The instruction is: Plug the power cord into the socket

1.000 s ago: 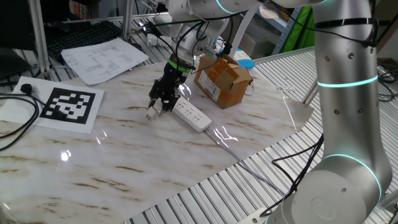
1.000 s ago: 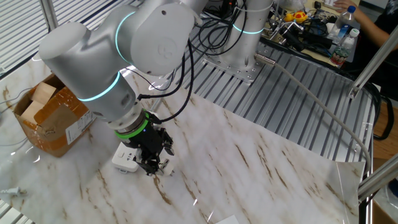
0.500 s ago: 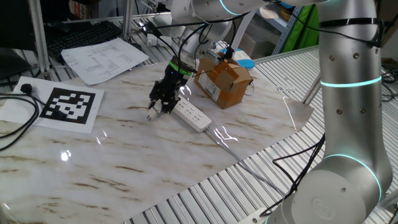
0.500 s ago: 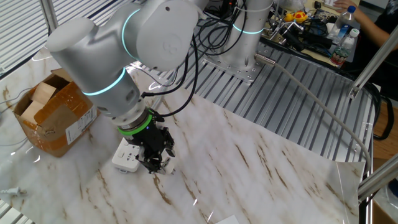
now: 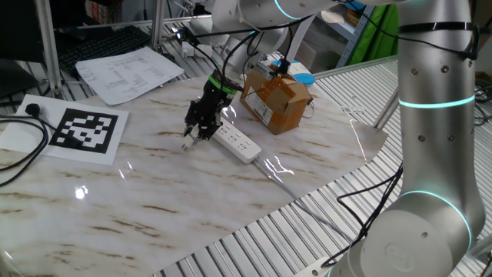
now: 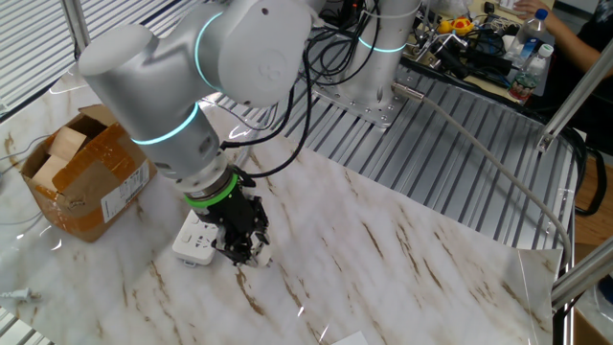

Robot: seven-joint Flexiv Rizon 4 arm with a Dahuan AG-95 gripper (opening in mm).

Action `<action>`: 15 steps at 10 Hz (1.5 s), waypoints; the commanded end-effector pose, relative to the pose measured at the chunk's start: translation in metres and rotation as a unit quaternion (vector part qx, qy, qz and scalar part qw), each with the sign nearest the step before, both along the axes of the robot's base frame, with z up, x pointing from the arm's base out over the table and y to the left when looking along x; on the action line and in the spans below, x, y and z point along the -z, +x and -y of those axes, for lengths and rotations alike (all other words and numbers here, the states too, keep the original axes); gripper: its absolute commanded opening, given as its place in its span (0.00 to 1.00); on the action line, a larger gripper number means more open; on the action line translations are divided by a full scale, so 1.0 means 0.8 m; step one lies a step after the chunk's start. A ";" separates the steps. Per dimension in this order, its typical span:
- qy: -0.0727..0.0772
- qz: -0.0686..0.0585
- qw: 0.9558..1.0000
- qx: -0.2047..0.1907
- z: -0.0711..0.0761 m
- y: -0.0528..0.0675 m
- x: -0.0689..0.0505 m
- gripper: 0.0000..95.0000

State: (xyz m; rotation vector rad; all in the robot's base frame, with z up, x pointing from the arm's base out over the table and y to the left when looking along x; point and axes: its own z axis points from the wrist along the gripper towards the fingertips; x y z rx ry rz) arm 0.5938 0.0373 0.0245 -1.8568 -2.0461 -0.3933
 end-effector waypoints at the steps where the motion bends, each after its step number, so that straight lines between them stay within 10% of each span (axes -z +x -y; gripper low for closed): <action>1: -0.017 0.004 1.000 -0.006 -0.003 -0.004 -0.007 0.00; 9: -0.132 0.041 0.989 -0.044 0.006 -0.015 -0.067 0.00; 15: -0.183 0.053 0.979 -0.068 0.026 -0.008 -0.073 0.00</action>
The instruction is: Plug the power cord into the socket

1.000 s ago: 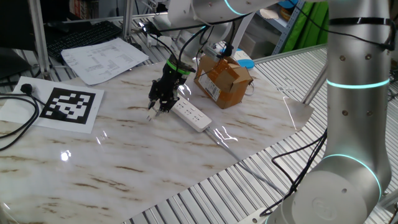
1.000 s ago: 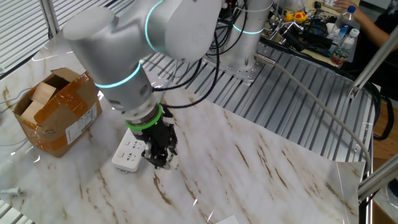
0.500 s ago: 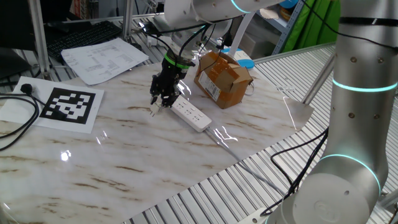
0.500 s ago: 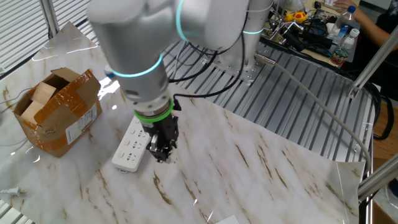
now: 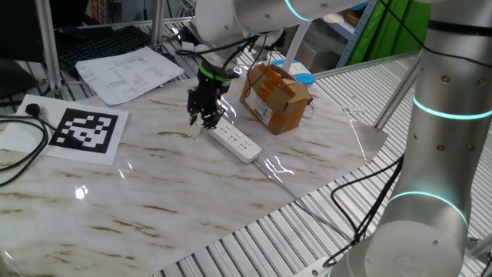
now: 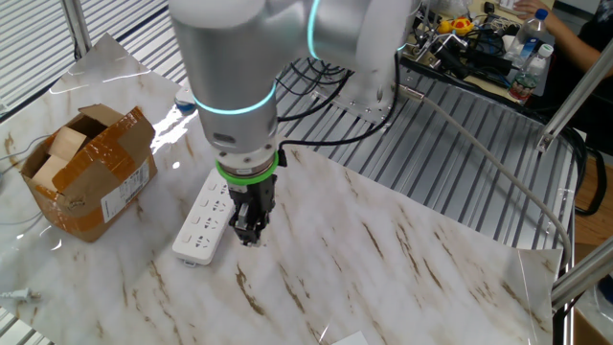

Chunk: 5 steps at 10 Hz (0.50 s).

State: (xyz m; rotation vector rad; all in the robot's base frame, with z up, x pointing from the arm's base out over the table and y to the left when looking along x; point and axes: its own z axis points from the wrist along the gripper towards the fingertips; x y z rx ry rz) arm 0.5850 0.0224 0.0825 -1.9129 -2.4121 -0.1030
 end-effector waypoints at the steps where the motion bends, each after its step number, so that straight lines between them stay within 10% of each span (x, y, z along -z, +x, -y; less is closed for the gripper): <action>1: -0.016 0.007 1.000 -0.006 0.015 0.006 -0.002 0.00; 5: -0.035 0.015 0.999 0.010 0.041 0.016 -0.004 0.00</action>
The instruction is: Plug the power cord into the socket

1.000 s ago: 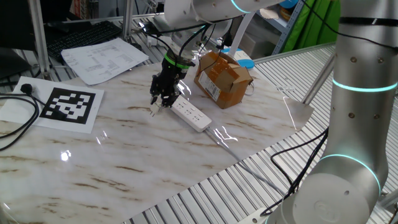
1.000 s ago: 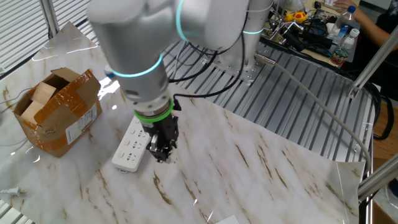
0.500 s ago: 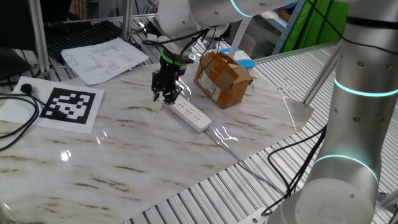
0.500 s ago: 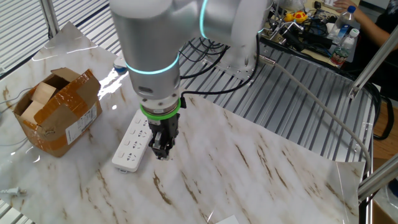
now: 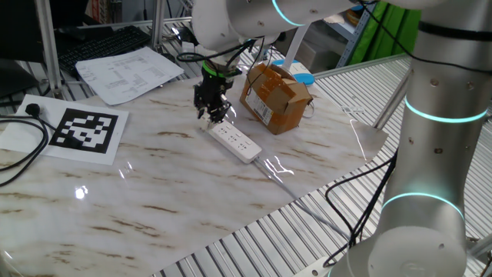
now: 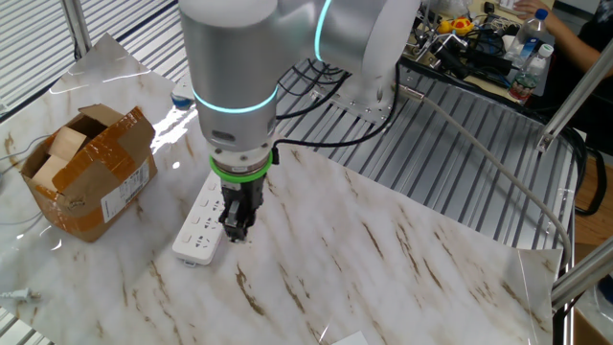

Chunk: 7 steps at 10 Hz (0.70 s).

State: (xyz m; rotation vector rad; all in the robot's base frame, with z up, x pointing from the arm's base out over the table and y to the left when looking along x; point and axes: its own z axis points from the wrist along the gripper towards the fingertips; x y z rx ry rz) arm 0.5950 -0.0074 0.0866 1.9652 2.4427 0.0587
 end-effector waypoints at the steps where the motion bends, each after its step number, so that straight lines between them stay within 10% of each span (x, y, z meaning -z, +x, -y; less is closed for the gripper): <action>1: -0.005 -0.002 1.000 0.010 0.015 0.008 0.001 0.00; 7: -0.036 0.004 0.999 0.025 0.045 0.037 -0.001 0.00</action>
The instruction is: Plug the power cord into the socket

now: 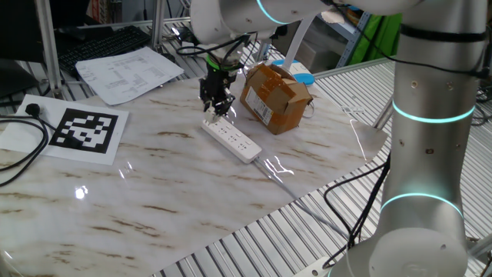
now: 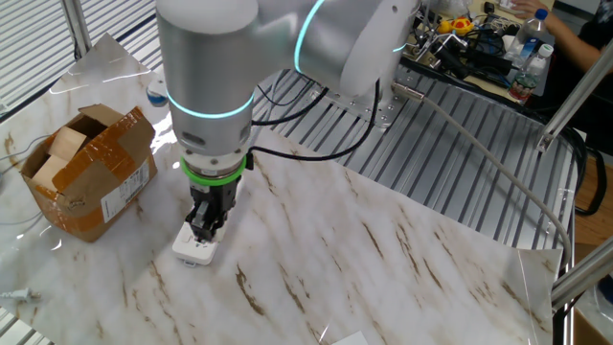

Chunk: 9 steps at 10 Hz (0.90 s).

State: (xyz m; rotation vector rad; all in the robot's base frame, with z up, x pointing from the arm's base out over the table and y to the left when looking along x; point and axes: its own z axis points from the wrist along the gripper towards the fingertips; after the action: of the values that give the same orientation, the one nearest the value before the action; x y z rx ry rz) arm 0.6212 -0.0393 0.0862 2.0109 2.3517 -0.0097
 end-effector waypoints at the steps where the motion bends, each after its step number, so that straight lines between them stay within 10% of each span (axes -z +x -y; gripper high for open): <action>1: -0.008 0.001 1.000 -0.008 0.012 0.010 -0.003 0.00; 9: -0.018 0.013 1.000 -0.009 0.037 0.023 0.003 0.00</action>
State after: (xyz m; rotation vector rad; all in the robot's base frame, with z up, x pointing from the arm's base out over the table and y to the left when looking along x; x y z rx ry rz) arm 0.6358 -0.0679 0.0856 1.9553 2.3319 -0.0216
